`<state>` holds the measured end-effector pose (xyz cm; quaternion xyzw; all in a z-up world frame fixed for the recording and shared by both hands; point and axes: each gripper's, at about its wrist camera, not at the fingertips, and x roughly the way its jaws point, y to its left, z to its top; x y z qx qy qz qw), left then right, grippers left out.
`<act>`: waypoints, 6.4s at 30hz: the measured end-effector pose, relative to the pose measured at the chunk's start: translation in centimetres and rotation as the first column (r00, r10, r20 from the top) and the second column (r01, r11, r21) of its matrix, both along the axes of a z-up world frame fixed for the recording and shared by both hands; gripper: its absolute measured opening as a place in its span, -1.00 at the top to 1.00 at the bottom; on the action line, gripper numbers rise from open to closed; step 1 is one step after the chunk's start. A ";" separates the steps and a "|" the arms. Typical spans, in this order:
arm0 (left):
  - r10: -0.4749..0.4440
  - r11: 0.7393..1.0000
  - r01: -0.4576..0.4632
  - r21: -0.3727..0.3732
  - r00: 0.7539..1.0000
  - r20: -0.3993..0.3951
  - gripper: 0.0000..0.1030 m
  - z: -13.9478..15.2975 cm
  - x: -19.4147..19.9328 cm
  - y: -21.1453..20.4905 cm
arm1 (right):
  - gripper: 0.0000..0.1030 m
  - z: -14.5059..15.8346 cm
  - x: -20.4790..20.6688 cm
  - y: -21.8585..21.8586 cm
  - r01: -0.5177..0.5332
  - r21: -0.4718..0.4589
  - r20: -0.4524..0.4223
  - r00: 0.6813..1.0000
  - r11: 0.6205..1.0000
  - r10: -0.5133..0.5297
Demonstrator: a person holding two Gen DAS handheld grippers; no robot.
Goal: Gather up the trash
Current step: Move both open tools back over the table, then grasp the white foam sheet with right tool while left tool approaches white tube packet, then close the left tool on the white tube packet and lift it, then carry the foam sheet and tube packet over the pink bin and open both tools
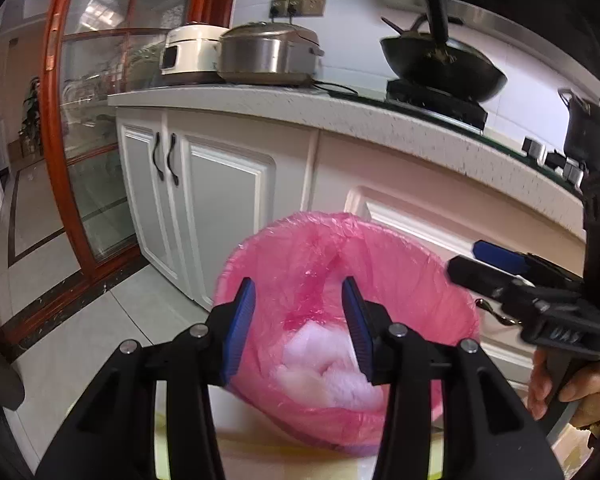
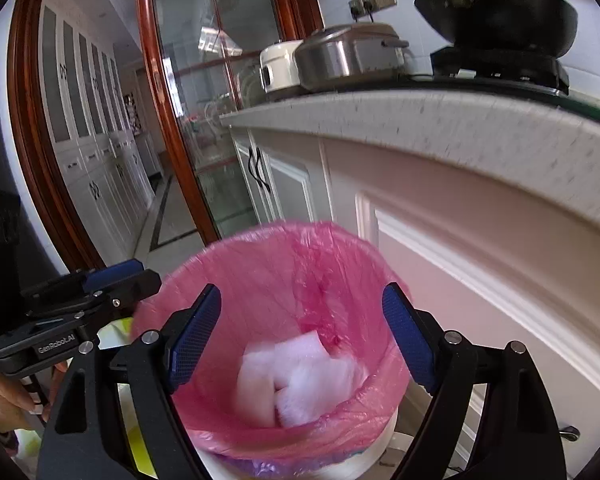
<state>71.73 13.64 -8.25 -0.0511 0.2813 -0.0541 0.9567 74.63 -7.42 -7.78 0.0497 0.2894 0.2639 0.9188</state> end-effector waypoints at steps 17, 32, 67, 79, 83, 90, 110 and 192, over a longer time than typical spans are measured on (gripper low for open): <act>0.037 0.999 -0.032 -0.036 0.989 0.145 -0.91 11.1 -24.5 -3.5 | -0.65 13.9 -25.8 -6.8 0.038 0.026 0.137 0.990 0.999 -0.041; 0.022 1.000 -0.020 -0.012 0.991 0.135 -0.91 8.8 -46.6 -8.5 | -0.65 11.1 -50.4 -10.9 0.119 -0.015 0.144 0.983 0.993 -0.116; 0.119 0.992 -0.118 0.037 0.992 -0.037 -0.90 -4.2 -51.9 -9.8 | -0.39 -4.9 -52.0 -13.6 0.303 -0.119 -0.163 0.934 0.946 -0.319; 0.135 0.991 -0.135 0.011 0.983 -0.124 -0.79 -5.8 -50.7 -9.7 | 0.35 -5.6 -51.6 -14.6 0.291 -0.098 -0.177 0.936 0.952 -0.305; 0.143 0.990 -0.143 0.017 0.978 -0.152 -0.67 -6.3 -49.9 -10.3 | 0.35 -4.9 -52.0 -14.8 0.287 -0.074 -0.163 0.941 0.955 -0.295; -0.006 1.000 0.009 0.015 0.979 -0.205 0.01 -7.1 -49.0 -12.2 | 0.35 -4.0 -52.7 -14.8 0.280 -0.047 -0.132 0.950 0.959 -0.284; -0.052 0.996 0.067 0.063 0.973 -0.226 0.34 -8.1 -49.7 -14.4 | 0.35 -3.9 -53.4 -15.0 0.275 -0.024 -0.127 0.953 0.961 -0.275; -0.044 0.997 0.027 0.073 0.971 0.236 0.70 7.7 -19.3 -4.8 | 0.35 8.0 -21.4 -1.8 -0.044 -0.071 0.120 0.991 0.996 0.052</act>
